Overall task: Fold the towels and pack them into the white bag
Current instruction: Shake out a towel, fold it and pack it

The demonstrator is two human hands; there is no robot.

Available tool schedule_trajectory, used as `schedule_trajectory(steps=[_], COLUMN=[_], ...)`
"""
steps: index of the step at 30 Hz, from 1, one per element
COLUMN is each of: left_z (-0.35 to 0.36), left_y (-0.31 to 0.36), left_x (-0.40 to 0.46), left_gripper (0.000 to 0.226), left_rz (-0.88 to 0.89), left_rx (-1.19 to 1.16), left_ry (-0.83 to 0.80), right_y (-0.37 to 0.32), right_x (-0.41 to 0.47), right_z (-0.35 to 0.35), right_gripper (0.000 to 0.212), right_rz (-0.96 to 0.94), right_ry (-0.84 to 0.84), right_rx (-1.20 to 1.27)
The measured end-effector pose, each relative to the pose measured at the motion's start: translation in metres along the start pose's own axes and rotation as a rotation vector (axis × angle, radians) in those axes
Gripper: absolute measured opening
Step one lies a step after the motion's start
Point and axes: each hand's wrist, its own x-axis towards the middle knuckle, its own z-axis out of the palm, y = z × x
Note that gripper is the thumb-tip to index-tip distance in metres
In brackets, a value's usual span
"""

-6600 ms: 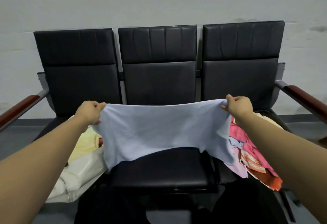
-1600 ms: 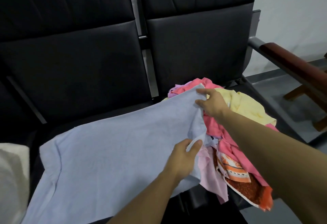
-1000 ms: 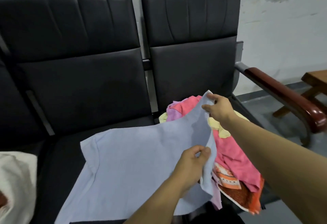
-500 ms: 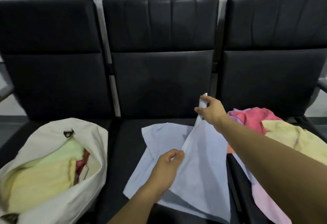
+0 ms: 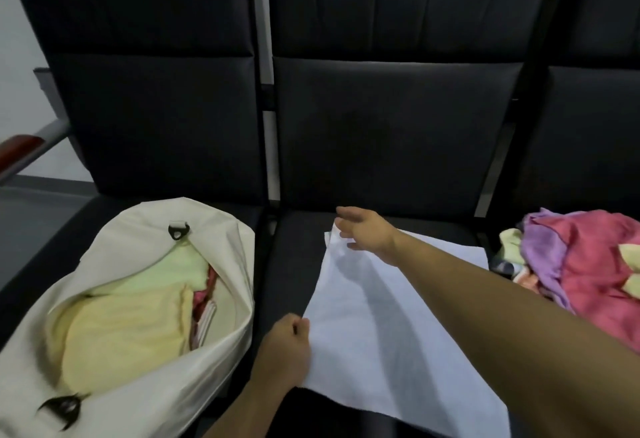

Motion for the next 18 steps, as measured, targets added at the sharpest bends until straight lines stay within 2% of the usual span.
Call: schedule_trajectory(steps=[2, 4, 6, 10, 13, 15, 18], left_z=[0.004, 0.011, 0.017, 0.029, 0.035, 0.036, 0.042], left_y=[-0.007, -0.003, 0.009, 0.029, 0.039, 0.051, 0.068], left_x=[0.003, 0.005, 0.009, 0.024, 0.038, 0.042, 0.048], left_gripper=[0.026, 0.022, 0.027, 0.041, 0.067, 0.086, 0.075], left_rz=[-0.027, -0.015, -0.008, -0.067, -0.165, -0.257, -0.289], left_rx=[0.151, 0.202, 0.170, 0.146, 0.109, 0.084, 0.107], left_ry=[-0.033, 0.009, 0.063, 0.037, -0.014, -0.055, -0.072], right_y=[0.009, 0.019, 0.034, 0.086, 0.138, 0.164, 0.190], right_x=[-0.003, -0.013, -0.028, -0.074, -0.108, -0.128, -0.145], right_z=[-0.005, -0.020, -0.041, -0.087, -0.115, -0.125, -0.126], right_gripper=[0.045, 0.040, 0.034, 0.019, 0.025, 0.021, 0.043], right_rz=[0.026, 0.060, 0.083, 0.137, 0.267, 0.351, 0.451], right_ry=[0.005, 0.041, 0.112, 0.260, 0.326, 0.356, 0.449], right_rx=[-0.052, -0.045, -0.045, -0.225, -0.419, -0.486, -0.438])
